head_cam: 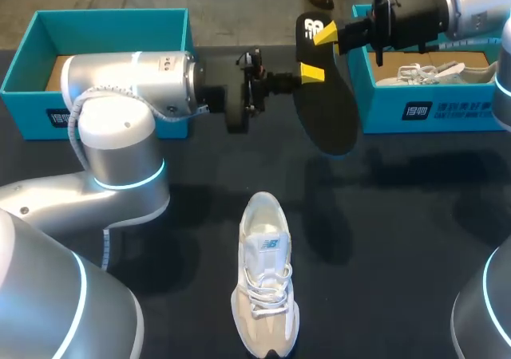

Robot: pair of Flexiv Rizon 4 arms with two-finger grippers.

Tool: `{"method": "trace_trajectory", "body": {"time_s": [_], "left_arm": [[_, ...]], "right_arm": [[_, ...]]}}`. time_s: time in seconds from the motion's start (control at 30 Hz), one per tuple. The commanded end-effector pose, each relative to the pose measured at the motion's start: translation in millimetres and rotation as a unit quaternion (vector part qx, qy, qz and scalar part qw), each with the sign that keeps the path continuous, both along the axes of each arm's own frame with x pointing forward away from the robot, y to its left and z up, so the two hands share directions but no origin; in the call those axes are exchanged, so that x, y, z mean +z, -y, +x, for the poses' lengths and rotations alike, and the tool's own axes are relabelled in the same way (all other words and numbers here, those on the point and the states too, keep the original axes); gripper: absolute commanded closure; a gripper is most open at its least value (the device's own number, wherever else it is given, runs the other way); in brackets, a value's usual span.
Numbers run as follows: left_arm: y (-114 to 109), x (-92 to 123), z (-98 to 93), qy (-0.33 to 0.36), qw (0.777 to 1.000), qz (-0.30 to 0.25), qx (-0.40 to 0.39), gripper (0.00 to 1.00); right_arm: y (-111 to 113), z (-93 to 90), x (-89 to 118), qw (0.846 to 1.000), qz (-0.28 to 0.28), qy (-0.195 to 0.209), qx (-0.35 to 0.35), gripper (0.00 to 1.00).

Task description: Take the shoe out of the shoebox, open the shoe tongue, remove and reinsert the insole, then place the shoe into the shoebox

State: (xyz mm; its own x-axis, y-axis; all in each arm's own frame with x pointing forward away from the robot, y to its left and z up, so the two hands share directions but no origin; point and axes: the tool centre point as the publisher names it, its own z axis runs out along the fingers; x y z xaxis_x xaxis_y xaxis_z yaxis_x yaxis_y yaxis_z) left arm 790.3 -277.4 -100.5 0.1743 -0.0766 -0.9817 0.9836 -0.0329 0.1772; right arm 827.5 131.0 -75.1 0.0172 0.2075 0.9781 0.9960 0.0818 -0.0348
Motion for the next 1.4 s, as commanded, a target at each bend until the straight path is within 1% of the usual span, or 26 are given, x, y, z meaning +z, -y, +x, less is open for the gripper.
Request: {"method": "trace_trajectory", "body": {"time_s": [0.03,0.07,0.1,0.33,0.5,0.63,0.77,1.0,1.17,1.27,1.33,1.4], "left_arm": [[0.1,1.0,0.6,0.002,1.0,0.0,0.001,1.0],[-1.1,1.0,0.0,0.003,1.0,0.0,0.002,1.0],[-2.6,0.9,-0.7,0.004,1.0,0.0,0.002,1.0],[-21.5,-0.3,-9.4,0.004,1.0,-0.001,0.011,1.0],[-40.4,-7.8,-24.3,-0.007,1.0,0.01,0.019,1.0],[-58.2,-12.9,-33.0,-0.025,0.999,0.009,0.026,1.0],[-76.7,-18.4,-42.5,-0.04,0.998,0.01,0.04,1.0],[-92.7,-27.5,-54.9,-0.064,0.997,0.021,0.048,1.0],[-102.1,-35.1,-59.4,-0.133,0.99,0.017,0.032,1.0],[-109.3,-36.0,-59.3,-0.198,0.98,0.012,0.023,1.0],[-113.8,-34.3,-59.3,-0.244,0.97,0.005,0.011,1.0],[-118.6,-32.7,-59.1,-0.318,0.948,-0.007,-0.014,1.0]], "right_arm": [[-3.3,-1.7,0.5,1.0,0.001,0.0,-0.001,0.56],[-3.4,-1.8,0.5,1.0,0.001,0.0,-0.001,0.04],[-3.3,-2.7,0.1,1.0,0.002,0.0,-0.004,0.0],[2.8,-17.4,-0.1,1.0,0.012,0.025,-0.006,0.0],[10.2,-32.6,-5.8,0.999,0.016,0.031,-0.014,0.0],[9.6,-43.2,-10.9,0.999,0.017,0.032,-0.014,0.0],[6.3,-58.0,-15.1,0.999,0.022,0.034,-0.02,0.0],[0.6,-74.9,-24.3,0.999,0.031,0.033,-0.028,0.0],[-1.3,-78.0,-26.6,0.999,0.027,0.03,-0.034,0.0],[-1.3,-78.0,-26.6,0.999,0.027,0.03,-0.034,0.0],[-1.3,-78.0,-26.6,0.999,0.027,0.03,-0.034,0.0],[-1.3,-78.0,-26.6,0.999,0.027,0.03,-0.034,0.0]]}}
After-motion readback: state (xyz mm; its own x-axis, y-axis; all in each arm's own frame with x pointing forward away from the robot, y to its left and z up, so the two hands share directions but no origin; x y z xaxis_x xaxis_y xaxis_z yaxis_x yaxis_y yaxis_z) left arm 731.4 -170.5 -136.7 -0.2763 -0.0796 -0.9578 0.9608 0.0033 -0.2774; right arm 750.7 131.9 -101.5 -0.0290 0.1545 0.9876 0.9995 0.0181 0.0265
